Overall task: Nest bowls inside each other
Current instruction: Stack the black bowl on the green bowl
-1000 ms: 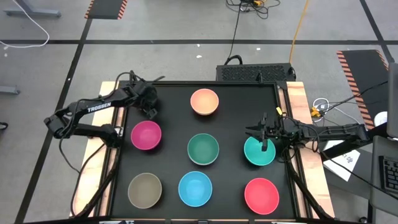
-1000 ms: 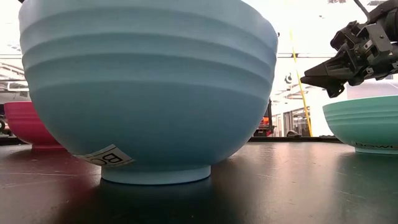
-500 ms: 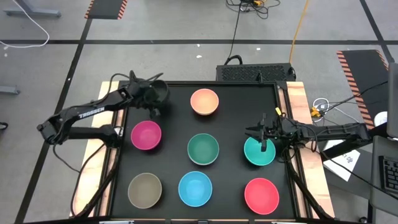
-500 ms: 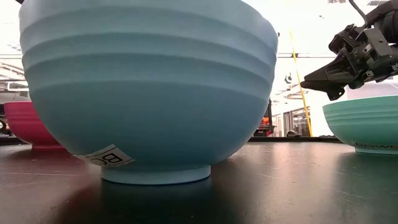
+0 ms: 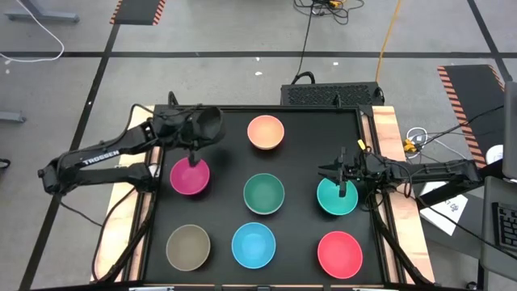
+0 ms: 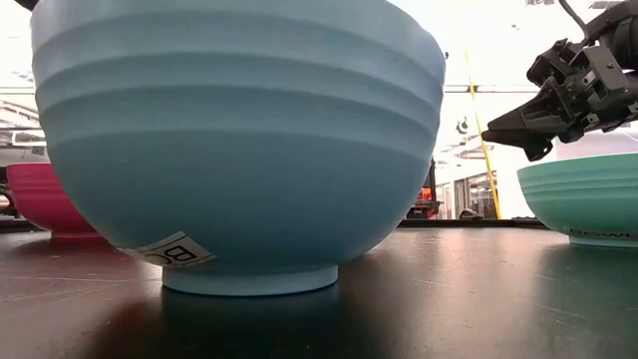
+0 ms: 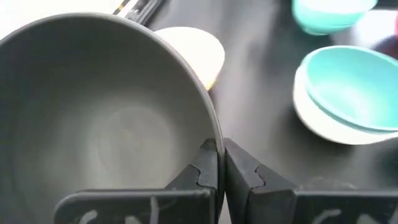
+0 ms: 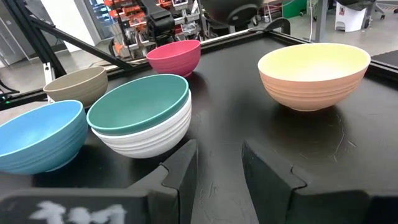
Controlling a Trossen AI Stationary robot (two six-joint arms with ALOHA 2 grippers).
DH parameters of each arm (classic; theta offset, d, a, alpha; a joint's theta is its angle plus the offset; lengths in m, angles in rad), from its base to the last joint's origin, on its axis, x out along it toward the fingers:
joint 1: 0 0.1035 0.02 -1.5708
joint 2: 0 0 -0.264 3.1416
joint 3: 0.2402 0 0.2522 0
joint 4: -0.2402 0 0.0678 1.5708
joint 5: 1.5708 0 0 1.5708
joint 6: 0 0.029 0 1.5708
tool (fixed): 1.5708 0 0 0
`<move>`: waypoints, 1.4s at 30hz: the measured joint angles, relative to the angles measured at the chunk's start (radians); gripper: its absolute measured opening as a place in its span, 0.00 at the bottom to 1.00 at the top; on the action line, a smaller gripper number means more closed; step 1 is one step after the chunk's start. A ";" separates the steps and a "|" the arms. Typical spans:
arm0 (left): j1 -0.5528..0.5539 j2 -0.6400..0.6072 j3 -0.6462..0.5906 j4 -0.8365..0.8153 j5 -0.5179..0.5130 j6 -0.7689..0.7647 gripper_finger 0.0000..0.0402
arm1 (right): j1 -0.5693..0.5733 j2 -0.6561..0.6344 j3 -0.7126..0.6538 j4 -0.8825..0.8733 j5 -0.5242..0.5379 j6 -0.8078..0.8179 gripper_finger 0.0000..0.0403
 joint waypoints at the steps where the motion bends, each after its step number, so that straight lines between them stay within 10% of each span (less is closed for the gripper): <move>1: -0.020 -0.004 0.000 0.003 0.000 -0.003 0.01 | 0.000 0.000 0.000 0.000 0.000 0.000 0.29; 42: -0.623 -0.111 0.001 0.104 -0.249 -0.060 0.01 | 0.000 0.000 0.000 0.001 0.004 0.026 0.29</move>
